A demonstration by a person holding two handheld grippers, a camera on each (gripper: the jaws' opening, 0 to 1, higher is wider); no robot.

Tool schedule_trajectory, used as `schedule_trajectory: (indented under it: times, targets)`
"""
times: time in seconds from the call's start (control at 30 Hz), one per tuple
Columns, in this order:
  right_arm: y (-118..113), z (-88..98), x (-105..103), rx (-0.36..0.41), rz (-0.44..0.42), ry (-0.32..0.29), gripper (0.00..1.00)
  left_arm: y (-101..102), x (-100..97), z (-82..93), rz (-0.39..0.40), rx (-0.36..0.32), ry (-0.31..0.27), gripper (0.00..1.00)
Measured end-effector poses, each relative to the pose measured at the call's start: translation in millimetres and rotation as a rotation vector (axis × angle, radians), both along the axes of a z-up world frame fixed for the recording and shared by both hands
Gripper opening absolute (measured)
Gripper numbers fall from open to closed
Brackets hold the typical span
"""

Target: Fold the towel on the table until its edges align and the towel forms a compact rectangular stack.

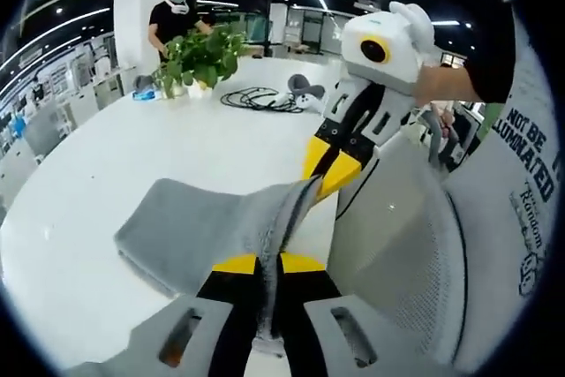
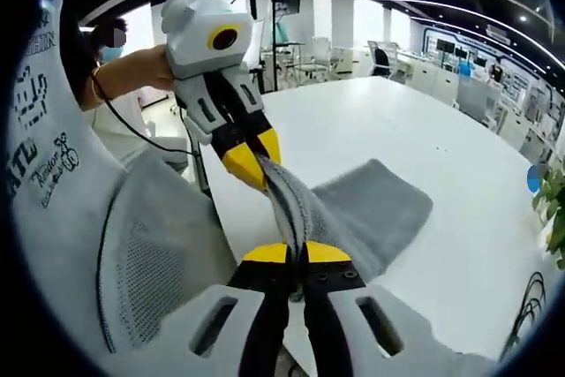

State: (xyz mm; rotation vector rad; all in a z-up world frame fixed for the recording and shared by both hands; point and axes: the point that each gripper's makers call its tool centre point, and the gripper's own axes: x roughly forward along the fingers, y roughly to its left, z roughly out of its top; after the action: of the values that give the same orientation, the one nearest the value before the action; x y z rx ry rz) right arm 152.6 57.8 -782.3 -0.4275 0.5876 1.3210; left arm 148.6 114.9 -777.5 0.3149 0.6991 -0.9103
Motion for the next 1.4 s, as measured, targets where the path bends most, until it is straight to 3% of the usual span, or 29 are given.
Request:
schedule_trajectory:
  times: [0.27,0.5,0.8,1.4]
  targets:
    - [-4.0,6.8,-20.3,0.006,0.010,0.065,0.02,-4.8,-18.5,9.7,-0.042,-0.001,0.037,0.07]
    - [-6.9,14.5,-31.8,0.000,0.024,0.073,0.02,-8.2,-25.0,13.3,-0.064,-0.014,0.049,0.07]
    - [-6.5,19.8,-14.8,0.033,-0.045,0.110,0.02,-7.8,-11.6,14.2,-0.060,-0.026,0.041,0.07]
    - [7.3,30.2,40.0,0.090,-0.112,0.131,0.03,5.9,40.8,20.8,-0.086,-0.021,0.036,0.07]
